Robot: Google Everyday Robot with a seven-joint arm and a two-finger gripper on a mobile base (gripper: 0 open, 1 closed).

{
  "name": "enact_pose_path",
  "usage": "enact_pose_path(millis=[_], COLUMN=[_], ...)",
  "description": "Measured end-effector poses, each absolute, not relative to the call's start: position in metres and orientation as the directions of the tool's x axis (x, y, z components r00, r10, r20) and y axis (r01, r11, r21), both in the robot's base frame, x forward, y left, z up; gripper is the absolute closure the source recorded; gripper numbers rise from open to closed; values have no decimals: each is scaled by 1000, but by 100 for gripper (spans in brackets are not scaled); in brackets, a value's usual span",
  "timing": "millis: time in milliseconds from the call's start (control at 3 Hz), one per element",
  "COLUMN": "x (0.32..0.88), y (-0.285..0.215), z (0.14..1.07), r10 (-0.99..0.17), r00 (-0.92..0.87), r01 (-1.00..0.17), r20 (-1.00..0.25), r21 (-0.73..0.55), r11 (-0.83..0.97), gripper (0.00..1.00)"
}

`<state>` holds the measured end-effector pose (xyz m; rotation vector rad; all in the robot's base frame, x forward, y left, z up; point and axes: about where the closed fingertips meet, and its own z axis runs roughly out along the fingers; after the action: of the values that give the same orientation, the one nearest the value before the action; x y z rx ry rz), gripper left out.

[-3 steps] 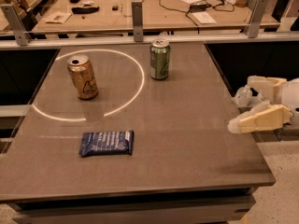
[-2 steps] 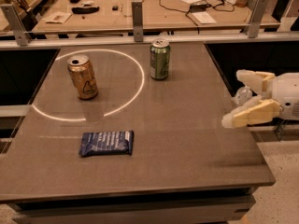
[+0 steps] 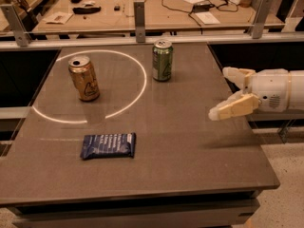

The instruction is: Pick green can

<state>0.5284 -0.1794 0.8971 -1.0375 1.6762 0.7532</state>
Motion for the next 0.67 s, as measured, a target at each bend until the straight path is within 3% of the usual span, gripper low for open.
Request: enact_pose_path(millis=[667], x=[610], y=[-184], z=[893], r10=[-241], r00=[-123], r01=[-899], r20=[-963], r21=[6], r11=[437], gripper=[0])
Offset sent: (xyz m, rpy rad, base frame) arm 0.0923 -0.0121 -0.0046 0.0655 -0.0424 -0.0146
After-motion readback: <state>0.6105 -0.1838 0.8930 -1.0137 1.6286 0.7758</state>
